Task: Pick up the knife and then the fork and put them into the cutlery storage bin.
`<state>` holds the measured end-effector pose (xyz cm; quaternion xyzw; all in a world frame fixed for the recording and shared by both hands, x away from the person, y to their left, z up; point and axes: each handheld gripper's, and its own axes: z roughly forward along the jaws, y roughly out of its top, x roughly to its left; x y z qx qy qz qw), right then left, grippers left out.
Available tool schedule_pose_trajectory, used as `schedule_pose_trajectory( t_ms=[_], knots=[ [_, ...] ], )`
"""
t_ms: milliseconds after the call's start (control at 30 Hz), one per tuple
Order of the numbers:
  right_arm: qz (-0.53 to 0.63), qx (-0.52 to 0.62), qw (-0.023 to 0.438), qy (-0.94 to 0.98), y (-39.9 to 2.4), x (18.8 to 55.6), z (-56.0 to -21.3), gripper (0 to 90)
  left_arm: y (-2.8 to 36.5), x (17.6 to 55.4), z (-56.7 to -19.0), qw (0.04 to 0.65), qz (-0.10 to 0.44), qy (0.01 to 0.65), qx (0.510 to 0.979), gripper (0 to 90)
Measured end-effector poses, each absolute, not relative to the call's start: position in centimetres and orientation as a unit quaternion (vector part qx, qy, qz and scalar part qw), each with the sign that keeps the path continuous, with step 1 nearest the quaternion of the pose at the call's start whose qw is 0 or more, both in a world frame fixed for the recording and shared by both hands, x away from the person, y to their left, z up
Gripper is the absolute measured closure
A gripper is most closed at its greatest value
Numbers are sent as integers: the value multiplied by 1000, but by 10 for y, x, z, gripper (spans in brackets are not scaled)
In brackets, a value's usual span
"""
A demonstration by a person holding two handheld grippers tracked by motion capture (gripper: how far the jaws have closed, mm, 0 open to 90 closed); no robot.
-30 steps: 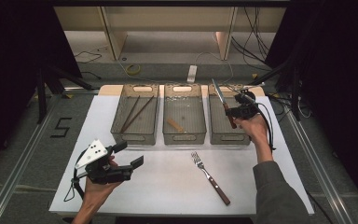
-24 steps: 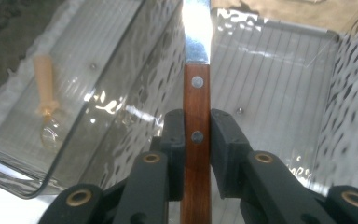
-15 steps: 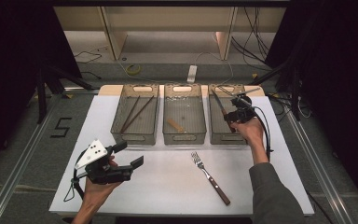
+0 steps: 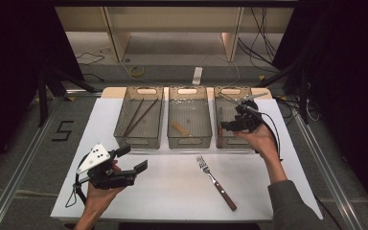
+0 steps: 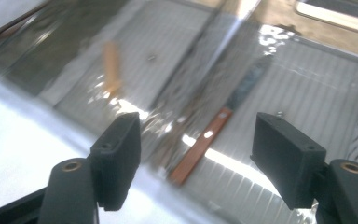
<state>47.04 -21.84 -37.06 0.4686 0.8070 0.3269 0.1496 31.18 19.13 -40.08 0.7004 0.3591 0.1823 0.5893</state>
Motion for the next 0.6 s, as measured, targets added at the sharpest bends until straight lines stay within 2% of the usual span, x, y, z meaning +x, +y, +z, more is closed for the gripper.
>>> schedule_pose_trajectory(
  t_ms=[367, 600],
  knots=[
    [344, 401, 133, 838, -205, 404, -372, 287, 191, 312, -401, 590, 180, 359, 701, 156],
    [346, 387, 127, 845, -201, 386, -373, 286, 190, 312, -401, 586, 181, 358, 704, 156]
  ],
)
